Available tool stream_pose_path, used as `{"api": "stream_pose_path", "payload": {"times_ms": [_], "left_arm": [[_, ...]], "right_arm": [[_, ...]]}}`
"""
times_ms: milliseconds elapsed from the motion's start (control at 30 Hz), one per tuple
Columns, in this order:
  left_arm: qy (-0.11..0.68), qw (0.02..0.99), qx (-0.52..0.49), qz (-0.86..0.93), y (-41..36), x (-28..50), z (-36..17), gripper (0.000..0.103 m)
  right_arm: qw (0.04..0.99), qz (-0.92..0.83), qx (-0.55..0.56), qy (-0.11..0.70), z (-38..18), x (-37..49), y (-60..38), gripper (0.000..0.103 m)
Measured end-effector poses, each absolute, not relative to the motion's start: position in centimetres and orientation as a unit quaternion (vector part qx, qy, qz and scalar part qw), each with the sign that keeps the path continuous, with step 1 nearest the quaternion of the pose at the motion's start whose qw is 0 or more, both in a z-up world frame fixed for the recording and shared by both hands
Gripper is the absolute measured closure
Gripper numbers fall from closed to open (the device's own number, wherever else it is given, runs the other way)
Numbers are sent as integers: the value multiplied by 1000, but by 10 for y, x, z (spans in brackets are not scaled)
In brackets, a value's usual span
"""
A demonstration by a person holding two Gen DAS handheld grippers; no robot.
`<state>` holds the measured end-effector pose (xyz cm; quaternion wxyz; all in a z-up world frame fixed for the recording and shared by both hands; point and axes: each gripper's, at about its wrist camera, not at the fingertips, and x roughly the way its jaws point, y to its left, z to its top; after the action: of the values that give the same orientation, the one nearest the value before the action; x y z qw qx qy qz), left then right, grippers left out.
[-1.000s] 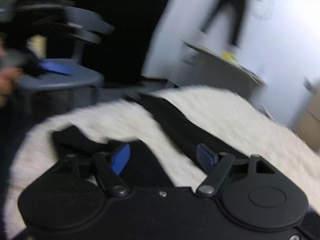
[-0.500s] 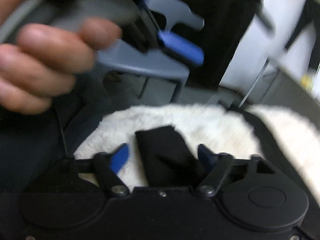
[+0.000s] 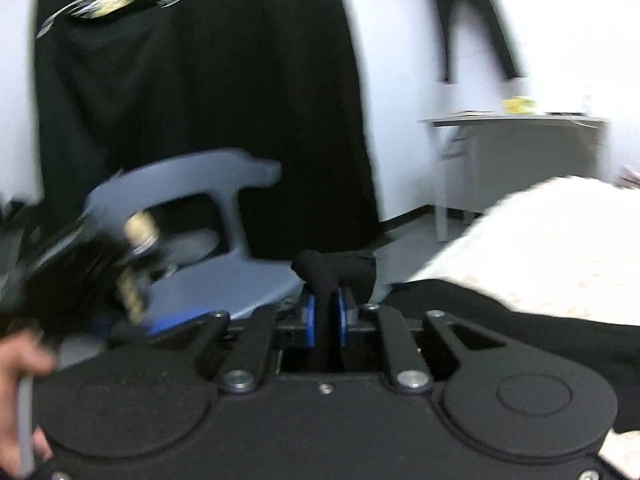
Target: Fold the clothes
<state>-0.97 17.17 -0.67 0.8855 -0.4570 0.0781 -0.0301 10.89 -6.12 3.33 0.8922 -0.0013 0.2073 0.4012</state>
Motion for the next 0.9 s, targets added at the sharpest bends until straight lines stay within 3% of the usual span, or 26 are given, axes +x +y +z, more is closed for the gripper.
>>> {"api": "stream_pose_path", "payload": {"times_ms": [100,167,200,267,467,700,800,900], "left_arm": [[79,884,-460,-17,175,-13,-8,17],[83,880,-467,-2,179,-14,-10,17],[91,875,-475,7,183,-13,-12,17],[104,865,-490,21,189,-10,-18,17],[123,872,-473,6,185,-1,-16,17],[124,865,-486,3,188,-1,-21,17],[125,862,-492,1,189,0,-23,17],[125,864,-488,-3,188,-1,-22,17]], "right_arm": [[904,283,-77,312,11,144,-63,78],[908,270,-33,320,12,146,-77,74],[911,271,-9,312,16,142,-86,69],[914,273,-16,299,20,133,-87,46],[922,293,-78,239,30,96,-75,37],[904,347,-154,196,24,76,-18,36],[902,337,-185,197,14,78,10,27],[890,319,-240,220,-17,94,38,31]]}}
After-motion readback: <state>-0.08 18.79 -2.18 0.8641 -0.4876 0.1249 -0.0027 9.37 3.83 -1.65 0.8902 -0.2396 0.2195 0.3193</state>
